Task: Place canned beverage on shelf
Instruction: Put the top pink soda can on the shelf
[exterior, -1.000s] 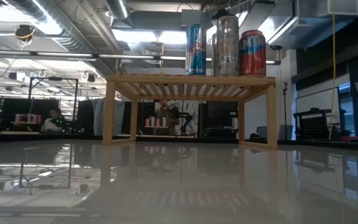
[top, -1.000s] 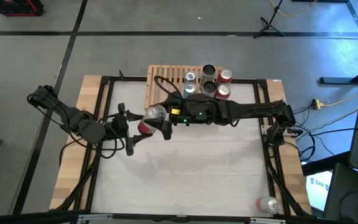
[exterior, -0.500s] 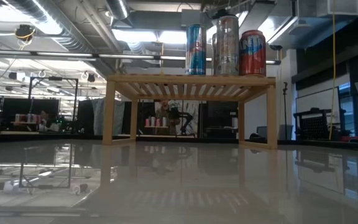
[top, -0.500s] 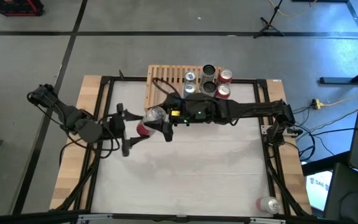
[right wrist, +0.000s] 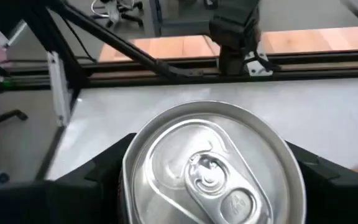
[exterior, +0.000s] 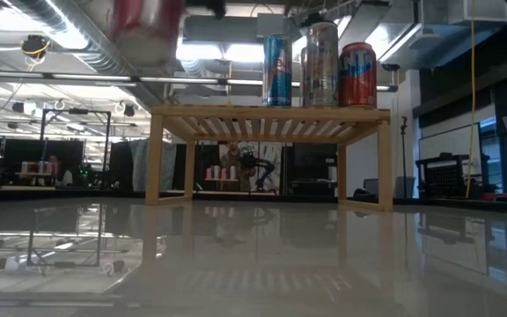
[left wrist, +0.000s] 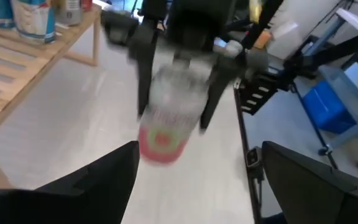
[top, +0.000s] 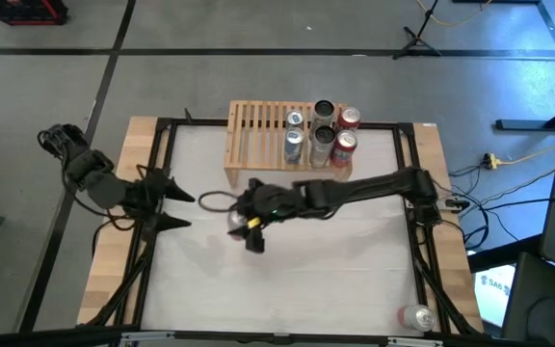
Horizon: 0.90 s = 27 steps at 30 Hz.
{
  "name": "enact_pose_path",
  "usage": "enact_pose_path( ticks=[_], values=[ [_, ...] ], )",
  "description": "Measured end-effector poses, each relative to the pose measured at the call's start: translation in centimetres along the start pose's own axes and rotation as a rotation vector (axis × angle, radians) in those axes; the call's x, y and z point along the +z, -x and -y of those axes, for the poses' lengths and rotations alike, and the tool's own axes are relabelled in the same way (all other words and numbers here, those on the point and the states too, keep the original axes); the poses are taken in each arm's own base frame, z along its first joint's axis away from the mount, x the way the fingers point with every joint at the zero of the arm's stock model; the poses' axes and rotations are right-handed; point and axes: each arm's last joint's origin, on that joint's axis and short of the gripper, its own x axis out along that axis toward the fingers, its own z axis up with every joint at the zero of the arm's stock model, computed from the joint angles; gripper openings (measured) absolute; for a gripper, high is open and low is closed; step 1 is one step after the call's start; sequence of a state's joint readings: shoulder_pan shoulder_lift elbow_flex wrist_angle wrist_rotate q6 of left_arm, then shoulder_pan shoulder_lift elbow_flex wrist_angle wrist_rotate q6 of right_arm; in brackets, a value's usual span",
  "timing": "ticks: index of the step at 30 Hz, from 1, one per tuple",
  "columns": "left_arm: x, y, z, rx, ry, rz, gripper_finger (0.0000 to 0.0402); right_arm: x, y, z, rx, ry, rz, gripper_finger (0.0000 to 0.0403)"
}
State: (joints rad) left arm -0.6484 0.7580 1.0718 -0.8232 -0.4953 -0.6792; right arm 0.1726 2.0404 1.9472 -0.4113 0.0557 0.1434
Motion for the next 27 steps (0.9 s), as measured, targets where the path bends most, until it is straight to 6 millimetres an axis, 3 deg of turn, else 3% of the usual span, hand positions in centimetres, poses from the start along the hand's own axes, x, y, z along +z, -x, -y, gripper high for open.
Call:
enact_pose_path(
  ticks=[9,27],
  values=[
    [0.0,0.0,0.0,0.008,-0.015,0.008,0.0331,-3.9,-6.7,0.3,0.015,0.073,-0.017,0.0279],
    [0.0,0.0,0.0,0.012,-0.020,0.001,0.0331,-9.2,-12.8,0.7,0.016,0.072,-0.042,0.0279]
  ],
)
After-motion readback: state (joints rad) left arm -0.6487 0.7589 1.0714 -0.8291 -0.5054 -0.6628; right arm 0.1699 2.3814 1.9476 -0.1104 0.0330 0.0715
